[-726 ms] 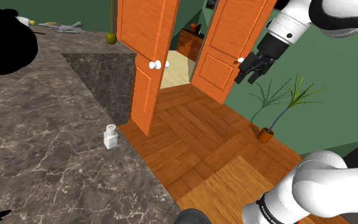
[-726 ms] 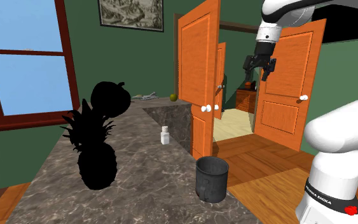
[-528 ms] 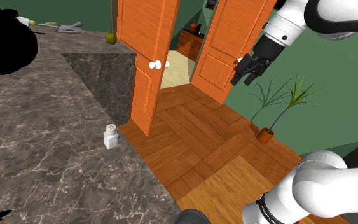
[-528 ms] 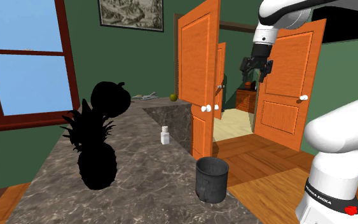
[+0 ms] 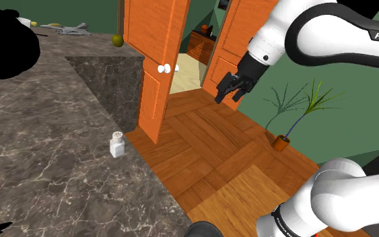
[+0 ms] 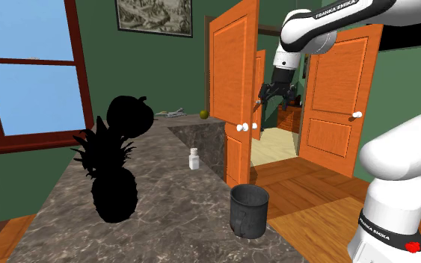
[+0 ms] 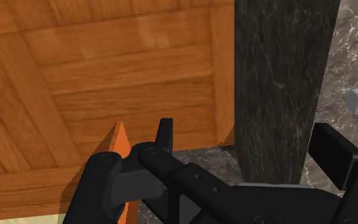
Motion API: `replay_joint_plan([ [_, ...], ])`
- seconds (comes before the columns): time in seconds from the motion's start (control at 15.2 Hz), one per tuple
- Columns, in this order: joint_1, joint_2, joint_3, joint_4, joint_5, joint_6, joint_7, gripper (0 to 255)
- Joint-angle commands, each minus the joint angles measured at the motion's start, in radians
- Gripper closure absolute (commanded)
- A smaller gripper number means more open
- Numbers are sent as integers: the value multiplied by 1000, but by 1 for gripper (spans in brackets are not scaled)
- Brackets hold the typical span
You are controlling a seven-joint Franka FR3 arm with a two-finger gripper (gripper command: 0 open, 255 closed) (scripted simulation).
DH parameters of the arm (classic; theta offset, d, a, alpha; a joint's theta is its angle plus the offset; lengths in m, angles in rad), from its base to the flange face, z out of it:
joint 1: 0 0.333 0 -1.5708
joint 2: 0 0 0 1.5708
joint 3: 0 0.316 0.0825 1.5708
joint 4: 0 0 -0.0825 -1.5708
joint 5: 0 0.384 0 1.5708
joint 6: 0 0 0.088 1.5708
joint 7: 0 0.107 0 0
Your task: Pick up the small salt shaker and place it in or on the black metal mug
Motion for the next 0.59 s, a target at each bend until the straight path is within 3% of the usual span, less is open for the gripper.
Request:
replay_joint_plan([
  [0.0, 10, 28, 42, -20, 11, 62, 39, 0],
  [0.53, 15, 223, 223, -12, 1, 297, 211, 0],
])
